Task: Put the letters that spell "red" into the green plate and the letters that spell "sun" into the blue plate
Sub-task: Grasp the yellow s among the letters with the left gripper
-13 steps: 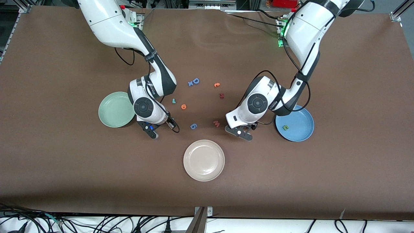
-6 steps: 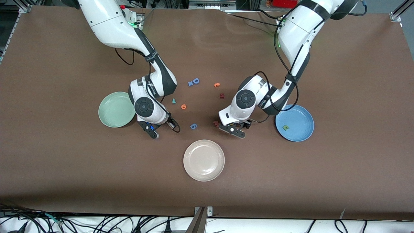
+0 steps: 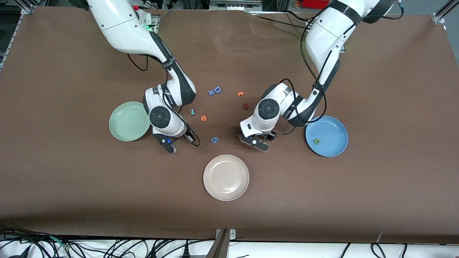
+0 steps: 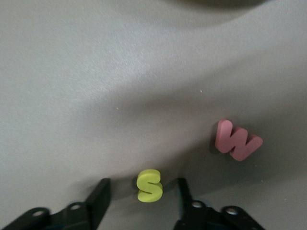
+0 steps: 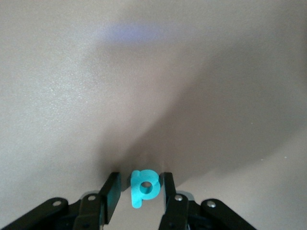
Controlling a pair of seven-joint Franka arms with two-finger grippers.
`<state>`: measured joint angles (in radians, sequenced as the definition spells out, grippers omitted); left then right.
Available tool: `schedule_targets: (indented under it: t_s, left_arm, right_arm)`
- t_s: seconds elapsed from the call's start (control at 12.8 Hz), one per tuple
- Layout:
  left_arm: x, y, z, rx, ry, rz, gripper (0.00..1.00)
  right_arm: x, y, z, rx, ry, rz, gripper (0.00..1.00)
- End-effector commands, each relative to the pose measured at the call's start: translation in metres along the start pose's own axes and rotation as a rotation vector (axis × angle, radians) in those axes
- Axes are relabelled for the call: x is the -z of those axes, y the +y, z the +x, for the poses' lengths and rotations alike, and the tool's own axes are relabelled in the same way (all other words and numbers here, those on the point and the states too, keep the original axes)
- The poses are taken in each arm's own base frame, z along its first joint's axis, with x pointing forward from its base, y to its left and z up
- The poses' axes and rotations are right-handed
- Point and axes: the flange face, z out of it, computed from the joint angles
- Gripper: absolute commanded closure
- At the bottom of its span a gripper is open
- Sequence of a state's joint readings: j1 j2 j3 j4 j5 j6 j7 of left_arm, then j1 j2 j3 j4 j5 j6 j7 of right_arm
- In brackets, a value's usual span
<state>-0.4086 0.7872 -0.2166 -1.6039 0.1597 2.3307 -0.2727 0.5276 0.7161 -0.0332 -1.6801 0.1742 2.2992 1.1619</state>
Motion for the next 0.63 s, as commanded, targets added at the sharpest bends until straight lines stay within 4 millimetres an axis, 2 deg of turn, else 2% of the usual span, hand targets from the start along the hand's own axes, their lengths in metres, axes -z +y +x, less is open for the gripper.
schedule_targets:
  t_s: [0.0, 0.08, 0.23, 0.31, 0.39, 0.47, 0.55]
  left_arm:
    - [-0.001, 0.002, 0.005, 0.0, 0.015, 0.027, 0.81]
    - [0.001, -0.002, 0.006, 0.008, 0.016, 0.026, 0.88]
    - [0.008, -0.006, 0.007, 0.013, 0.02, 0.028, 0.91]
    - [0.013, -0.016, 0.01, 0.025, 0.025, 0.028, 0.91]
    - [0.022, -0.028, 0.012, 0.035, 0.026, 0.033, 0.91]
    - [0.032, -0.033, 0.01, 0.038, 0.008, 0.043, 0.92]
    - [0.041, -0.039, 0.009, 0.037, -0.008, 0.052, 0.92]
  right_arm:
    - [-0.008, 0.006, -0.003, 0.015, 0.002, -0.002, 0.57]
    - [-0.01, 0.007, -0.003, 0.025, 0.001, -0.007, 0.58]
    - [-0.015, 0.009, -0.002, 0.026, 0.005, -0.003, 0.58]
    - [-0.018, 0.01, -0.002, 0.025, 0.008, 0.002, 0.58]
    - [-0.019, 0.01, -0.003, 0.028, 0.01, 0.005, 0.65]
    - [-0.019, 0.011, -0.002, 0.034, 0.01, 0.005, 0.82]
    - [-0.019, 0.011, -0.002, 0.045, 0.009, 0.002, 0.91]
